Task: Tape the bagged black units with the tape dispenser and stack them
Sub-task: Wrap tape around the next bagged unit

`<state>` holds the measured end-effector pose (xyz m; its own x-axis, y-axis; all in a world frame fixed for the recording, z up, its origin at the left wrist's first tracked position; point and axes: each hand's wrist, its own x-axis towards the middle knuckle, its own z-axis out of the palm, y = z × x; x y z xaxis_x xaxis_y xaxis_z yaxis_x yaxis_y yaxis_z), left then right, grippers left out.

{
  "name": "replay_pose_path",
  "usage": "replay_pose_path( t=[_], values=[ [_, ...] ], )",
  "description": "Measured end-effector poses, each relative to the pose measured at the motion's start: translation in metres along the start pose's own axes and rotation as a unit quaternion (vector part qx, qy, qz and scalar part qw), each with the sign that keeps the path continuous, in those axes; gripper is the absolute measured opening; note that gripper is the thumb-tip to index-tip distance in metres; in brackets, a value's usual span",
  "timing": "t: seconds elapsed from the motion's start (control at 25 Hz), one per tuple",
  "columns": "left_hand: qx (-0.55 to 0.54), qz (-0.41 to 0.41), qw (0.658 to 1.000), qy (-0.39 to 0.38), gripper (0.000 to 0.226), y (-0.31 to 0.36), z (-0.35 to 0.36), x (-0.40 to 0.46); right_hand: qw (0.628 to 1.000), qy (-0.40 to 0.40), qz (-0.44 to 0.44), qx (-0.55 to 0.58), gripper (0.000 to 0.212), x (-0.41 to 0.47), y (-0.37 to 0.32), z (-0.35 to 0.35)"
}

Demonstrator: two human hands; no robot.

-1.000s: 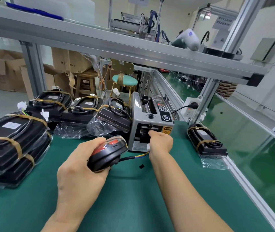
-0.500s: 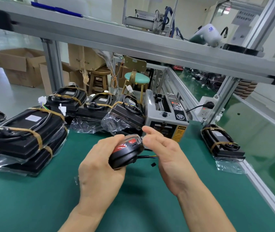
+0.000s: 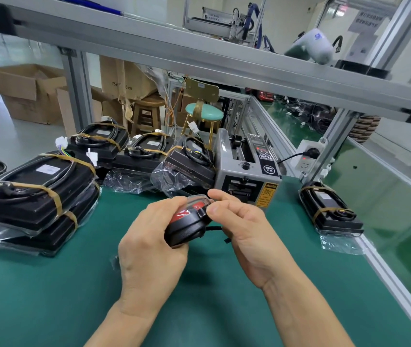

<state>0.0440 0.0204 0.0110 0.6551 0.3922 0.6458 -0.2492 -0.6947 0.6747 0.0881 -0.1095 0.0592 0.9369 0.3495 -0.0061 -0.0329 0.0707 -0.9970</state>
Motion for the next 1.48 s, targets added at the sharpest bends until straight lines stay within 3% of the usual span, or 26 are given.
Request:
replay_pose_path(
  t=[0.52, 1.48],
  values=[
    [0.001, 0.015, 1.000, 0.000, 0.066, 0.0003, 0.0020, -0.0011, 0.995, 0.058, -0.055, -0.062, 0.032, -0.0005, 0.0058, 0.0049],
    [-0.015, 0.024, 1.000, 0.012, 0.070, 0.0013, 0.0030, -0.0029, 0.988, 0.068, -0.070, -0.118, 0.029, -0.0043, 0.0016, 0.0046]
  ],
)
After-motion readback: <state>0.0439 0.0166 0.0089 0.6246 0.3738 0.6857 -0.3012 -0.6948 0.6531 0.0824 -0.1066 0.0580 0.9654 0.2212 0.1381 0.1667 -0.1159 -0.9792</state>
